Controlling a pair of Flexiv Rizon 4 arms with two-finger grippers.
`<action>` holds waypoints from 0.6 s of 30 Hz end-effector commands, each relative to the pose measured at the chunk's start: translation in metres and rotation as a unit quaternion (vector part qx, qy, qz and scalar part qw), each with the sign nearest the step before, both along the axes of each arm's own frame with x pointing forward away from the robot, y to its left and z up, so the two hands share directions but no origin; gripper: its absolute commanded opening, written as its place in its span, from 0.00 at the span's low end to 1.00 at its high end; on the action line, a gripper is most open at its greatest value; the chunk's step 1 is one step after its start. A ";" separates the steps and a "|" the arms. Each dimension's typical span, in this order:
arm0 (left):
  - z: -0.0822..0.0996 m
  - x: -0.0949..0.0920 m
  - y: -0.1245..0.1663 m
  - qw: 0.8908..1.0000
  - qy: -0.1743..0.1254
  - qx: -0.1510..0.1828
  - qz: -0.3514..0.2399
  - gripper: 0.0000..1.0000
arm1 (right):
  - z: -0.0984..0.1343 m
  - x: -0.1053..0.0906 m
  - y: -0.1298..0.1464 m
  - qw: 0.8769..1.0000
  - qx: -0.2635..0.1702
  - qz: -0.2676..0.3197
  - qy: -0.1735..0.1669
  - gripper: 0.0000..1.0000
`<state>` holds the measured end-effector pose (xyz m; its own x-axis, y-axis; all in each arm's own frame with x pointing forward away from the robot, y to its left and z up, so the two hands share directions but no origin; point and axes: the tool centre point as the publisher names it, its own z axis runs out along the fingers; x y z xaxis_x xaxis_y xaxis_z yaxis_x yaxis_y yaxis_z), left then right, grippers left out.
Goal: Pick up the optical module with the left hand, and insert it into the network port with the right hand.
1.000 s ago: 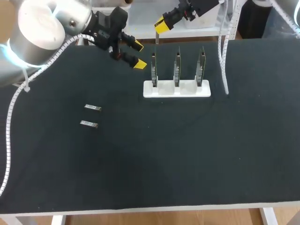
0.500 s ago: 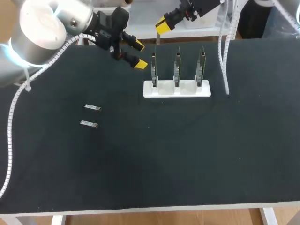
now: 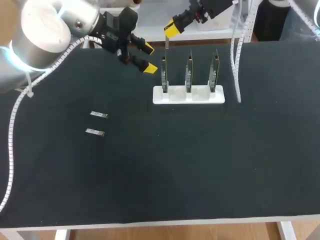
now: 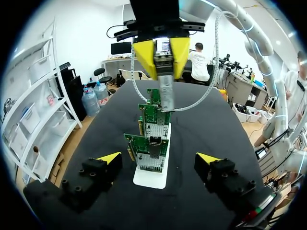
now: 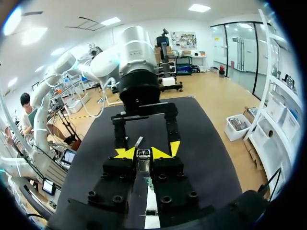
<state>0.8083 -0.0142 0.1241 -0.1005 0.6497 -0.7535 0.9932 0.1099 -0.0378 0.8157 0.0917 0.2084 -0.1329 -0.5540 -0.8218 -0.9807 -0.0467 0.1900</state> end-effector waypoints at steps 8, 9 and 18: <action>0.000 0.001 0.000 1.000 0.001 0.002 0.000 1.00 | -0.003 -0.005 -0.003 1.000 -0.004 -0.031 -0.006 0.00; 0.000 0.001 0.000 1.000 0.001 0.002 0.000 1.00 | -0.004 -0.005 -0.003 0.999 -0.004 -0.031 -0.006 0.00; 0.000 0.001 0.000 1.000 0.001 0.002 0.000 1.00 | -0.008 -0.007 -0.002 0.999 -0.003 -0.037 -0.003 0.00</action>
